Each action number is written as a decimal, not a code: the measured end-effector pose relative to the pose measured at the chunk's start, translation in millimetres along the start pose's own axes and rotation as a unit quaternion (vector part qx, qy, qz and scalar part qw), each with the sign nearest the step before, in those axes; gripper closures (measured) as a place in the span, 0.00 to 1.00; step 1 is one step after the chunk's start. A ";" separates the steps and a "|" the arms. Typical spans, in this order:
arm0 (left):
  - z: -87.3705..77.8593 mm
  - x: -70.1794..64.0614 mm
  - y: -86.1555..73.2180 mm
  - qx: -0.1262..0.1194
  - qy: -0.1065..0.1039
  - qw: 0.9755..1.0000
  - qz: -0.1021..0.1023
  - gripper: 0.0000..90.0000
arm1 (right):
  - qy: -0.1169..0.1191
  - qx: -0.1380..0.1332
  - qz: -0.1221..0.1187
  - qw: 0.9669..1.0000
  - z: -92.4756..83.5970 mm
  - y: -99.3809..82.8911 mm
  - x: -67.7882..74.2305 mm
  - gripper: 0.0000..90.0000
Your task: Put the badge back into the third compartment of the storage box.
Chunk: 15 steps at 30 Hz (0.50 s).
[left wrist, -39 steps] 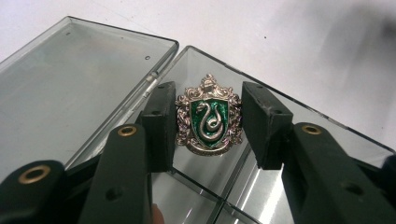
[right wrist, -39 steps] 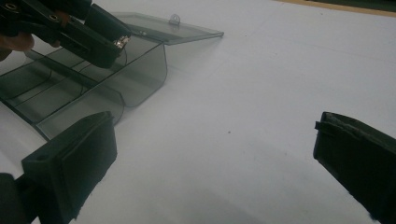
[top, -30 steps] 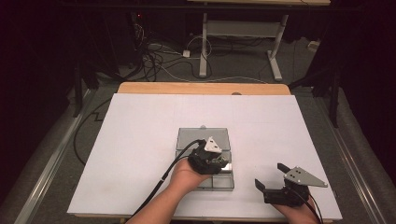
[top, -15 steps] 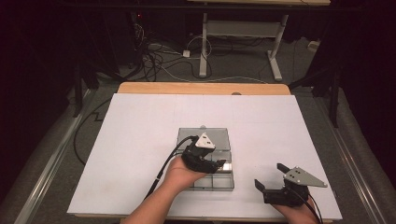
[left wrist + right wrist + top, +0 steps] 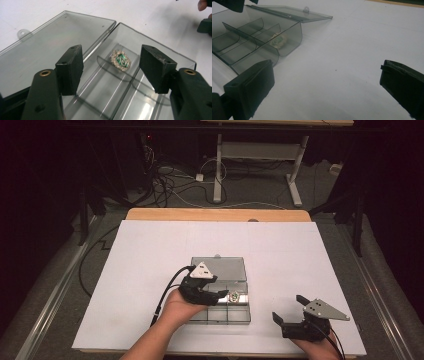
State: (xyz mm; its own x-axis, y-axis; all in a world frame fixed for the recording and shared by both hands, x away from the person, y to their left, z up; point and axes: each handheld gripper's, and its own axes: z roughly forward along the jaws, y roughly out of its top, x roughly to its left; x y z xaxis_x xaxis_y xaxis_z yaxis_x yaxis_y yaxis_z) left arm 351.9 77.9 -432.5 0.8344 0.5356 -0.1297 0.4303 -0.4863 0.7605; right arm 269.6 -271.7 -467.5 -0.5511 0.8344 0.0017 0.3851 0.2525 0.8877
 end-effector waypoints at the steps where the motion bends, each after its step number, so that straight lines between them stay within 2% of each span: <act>1: -1.4 1.3 -1.8 0.001 0.002 1.000 0.000 0.38 | 0.000 0.000 0.000 1.000 0.1 0.0 0.1 0.00; 6: -13.3 10.9 -16.7 0.002 0.010 1.000 -0.012 0.33 | 0.001 0.000 0.001 1.000 0.0 0.2 0.5 0.01; 12: -27.6 19.6 -31.9 -0.011 0.011 1.000 -0.026 0.24 | 0.001 0.000 0.001 1.000 0.1 0.2 0.2 0.00; 15: -33.7 23.3 -38.7 -0.014 0.019 0.999 -0.032 0.21 | 0.001 -0.001 0.001 1.000 0.0 0.6 0.2 0.00</act>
State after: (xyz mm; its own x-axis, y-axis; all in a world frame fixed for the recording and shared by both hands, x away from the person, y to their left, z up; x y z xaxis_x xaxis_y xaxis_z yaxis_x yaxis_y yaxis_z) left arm 343.0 132.5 -443.5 0.7917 0.5911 -0.1541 0.4717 -0.4313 0.7690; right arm 269.7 -271.4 -467.0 -0.5518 0.8339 0.0051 0.3850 0.2493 0.8886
